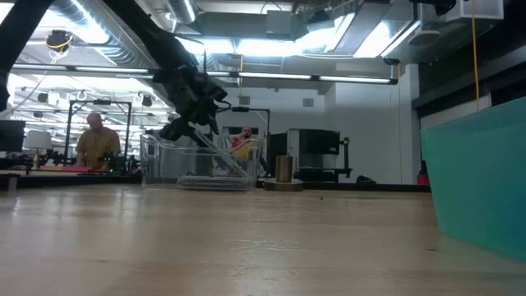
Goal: Pick & place jewel cases by type
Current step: Put the black cd case into the transparent bin, then return to Home Position
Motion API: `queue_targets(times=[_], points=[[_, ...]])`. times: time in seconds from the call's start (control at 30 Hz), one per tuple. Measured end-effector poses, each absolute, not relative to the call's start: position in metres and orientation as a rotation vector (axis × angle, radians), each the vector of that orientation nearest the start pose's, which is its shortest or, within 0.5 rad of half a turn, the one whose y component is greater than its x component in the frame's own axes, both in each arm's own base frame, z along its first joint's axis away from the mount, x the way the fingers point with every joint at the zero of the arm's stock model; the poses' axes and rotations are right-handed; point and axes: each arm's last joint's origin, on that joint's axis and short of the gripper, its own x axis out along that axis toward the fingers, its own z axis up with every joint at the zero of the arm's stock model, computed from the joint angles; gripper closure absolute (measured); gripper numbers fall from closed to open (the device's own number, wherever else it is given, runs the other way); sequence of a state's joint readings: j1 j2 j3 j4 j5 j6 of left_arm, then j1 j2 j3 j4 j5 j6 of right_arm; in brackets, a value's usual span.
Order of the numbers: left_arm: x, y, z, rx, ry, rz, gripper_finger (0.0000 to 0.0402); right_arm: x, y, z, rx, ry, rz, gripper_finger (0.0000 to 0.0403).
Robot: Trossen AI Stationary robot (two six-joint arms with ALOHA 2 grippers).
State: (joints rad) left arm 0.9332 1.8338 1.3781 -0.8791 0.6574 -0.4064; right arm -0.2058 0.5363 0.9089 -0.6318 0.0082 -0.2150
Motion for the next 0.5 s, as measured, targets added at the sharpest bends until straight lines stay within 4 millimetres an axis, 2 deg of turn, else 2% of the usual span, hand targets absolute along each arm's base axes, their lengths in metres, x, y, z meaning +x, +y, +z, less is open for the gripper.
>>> queue_targets(times=[0.13, 0.33, 0.5], points=[[0.221, 0.274, 0.228, -1.301, 0.901, 0.520, 0.0195, 0.091, -0.019, 0.358, -0.188, 0.291, -0.182, 0.0397], [0.208, 0.262, 0.250, -1.235, 0.931, 0.641, 0.0195, 0.090, -0.019, 0.355, -0.187, 0.323, -0.178, 0.0397], [0.196, 0.244, 0.281, -1.174, 0.891, 0.721, 0.0194, 0.090, -0.019, 0.354, -0.189, 0.328, -0.177, 0.0397]])
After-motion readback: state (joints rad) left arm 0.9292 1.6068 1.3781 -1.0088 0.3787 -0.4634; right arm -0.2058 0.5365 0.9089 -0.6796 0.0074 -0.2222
